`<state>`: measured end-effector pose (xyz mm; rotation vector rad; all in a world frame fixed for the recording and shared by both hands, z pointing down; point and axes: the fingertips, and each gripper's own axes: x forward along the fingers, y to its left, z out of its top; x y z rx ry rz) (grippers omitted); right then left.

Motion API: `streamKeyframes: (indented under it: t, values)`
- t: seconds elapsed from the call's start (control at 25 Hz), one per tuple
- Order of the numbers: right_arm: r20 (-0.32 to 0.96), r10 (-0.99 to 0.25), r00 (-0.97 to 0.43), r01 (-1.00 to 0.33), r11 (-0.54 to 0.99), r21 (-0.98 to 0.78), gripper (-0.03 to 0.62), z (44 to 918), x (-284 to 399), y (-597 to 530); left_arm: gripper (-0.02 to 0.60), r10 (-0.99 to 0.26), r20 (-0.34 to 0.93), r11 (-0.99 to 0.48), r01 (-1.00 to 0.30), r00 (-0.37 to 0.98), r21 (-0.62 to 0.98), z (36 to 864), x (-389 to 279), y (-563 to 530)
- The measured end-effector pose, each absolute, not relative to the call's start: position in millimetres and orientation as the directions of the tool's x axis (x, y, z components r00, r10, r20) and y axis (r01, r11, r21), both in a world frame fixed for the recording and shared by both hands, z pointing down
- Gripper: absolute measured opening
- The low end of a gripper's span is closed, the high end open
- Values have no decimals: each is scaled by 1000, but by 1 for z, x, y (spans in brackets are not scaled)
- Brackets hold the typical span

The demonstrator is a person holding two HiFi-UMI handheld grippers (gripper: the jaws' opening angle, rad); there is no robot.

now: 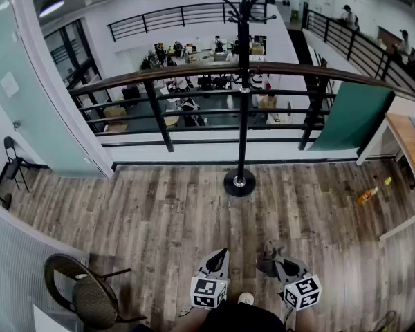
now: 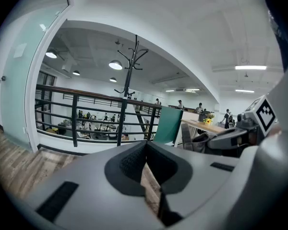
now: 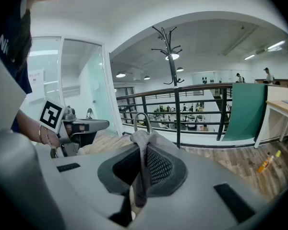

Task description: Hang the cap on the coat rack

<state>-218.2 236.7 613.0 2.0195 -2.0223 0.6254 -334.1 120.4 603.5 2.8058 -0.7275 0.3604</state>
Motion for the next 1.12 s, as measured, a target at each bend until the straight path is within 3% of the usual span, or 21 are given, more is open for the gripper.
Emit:
streamKeyframes:
  t: [0.8,1.12]
  values:
    - [344,-915,209,-960,-259,-106,23,591,-196,215,3,-433,264,-866,-479,862,145,595,-360,103]
    - [377,-914,150,-965,-219,-146,23,616,-177,190,3,-480,313,-830,-540,820,142,613,-351,77]
